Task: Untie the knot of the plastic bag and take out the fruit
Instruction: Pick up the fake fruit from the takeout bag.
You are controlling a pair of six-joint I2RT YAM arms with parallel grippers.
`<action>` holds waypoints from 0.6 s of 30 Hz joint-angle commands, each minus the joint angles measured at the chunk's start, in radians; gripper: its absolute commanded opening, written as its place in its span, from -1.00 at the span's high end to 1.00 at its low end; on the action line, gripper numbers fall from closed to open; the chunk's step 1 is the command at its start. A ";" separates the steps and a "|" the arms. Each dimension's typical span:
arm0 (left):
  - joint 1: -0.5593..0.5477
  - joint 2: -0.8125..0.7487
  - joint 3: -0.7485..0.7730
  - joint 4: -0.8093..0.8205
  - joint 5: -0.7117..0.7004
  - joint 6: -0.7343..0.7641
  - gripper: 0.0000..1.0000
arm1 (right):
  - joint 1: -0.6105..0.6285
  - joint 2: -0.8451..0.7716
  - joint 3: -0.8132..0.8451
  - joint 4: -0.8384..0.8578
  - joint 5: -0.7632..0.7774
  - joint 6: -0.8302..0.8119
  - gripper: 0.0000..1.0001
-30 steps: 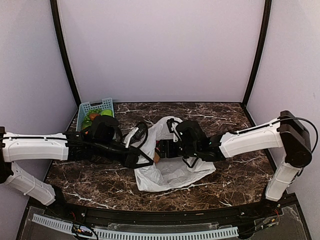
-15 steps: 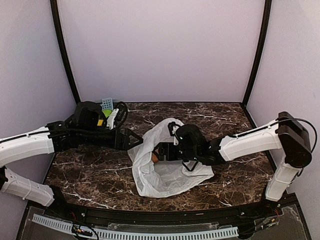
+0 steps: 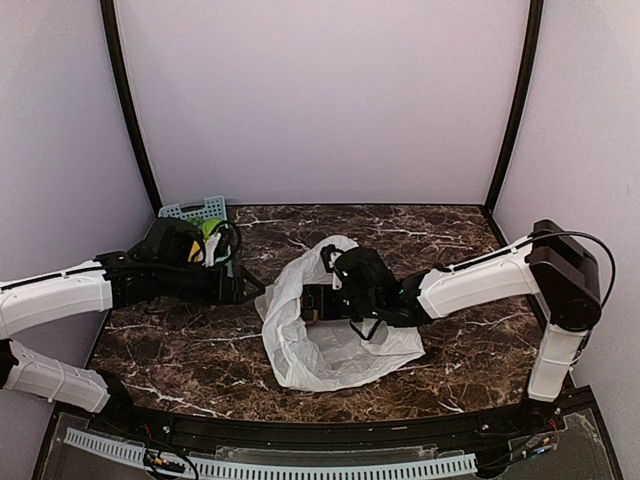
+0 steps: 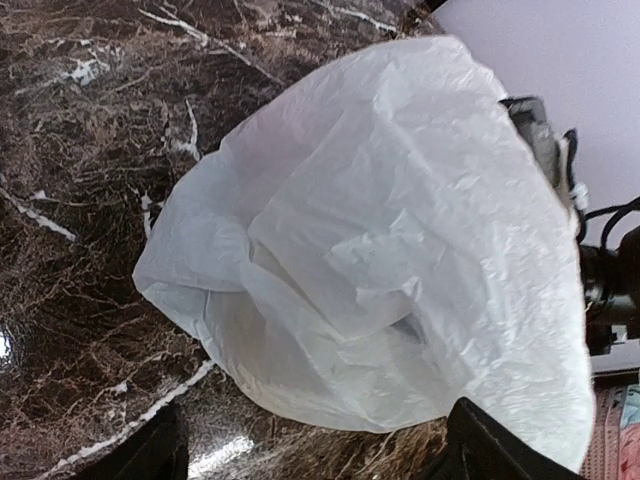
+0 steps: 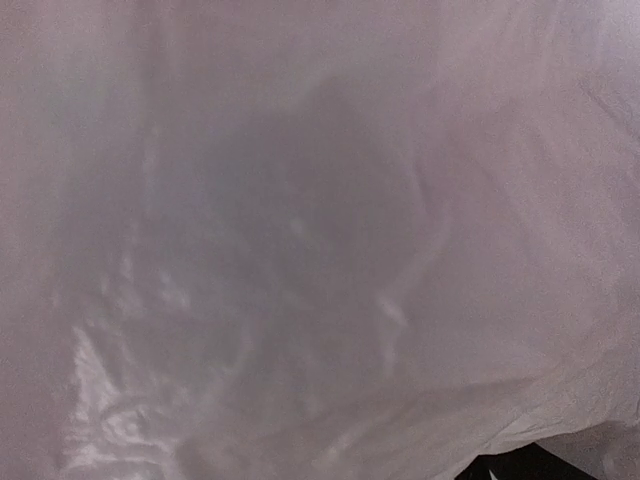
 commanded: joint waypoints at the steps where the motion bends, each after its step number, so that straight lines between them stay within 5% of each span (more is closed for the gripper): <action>1: 0.004 0.058 -0.067 0.057 0.056 -0.048 -0.68 | 0.009 0.035 0.038 -0.008 -0.039 0.003 -0.84; 10: 0.006 0.172 -0.141 0.244 0.108 -0.080 -0.36 | 0.015 0.097 0.089 -0.021 -0.143 -0.019 -0.71; 18: 0.008 0.262 -0.175 0.348 0.109 -0.076 0.13 | 0.017 0.148 0.145 -0.033 -0.207 -0.036 -0.74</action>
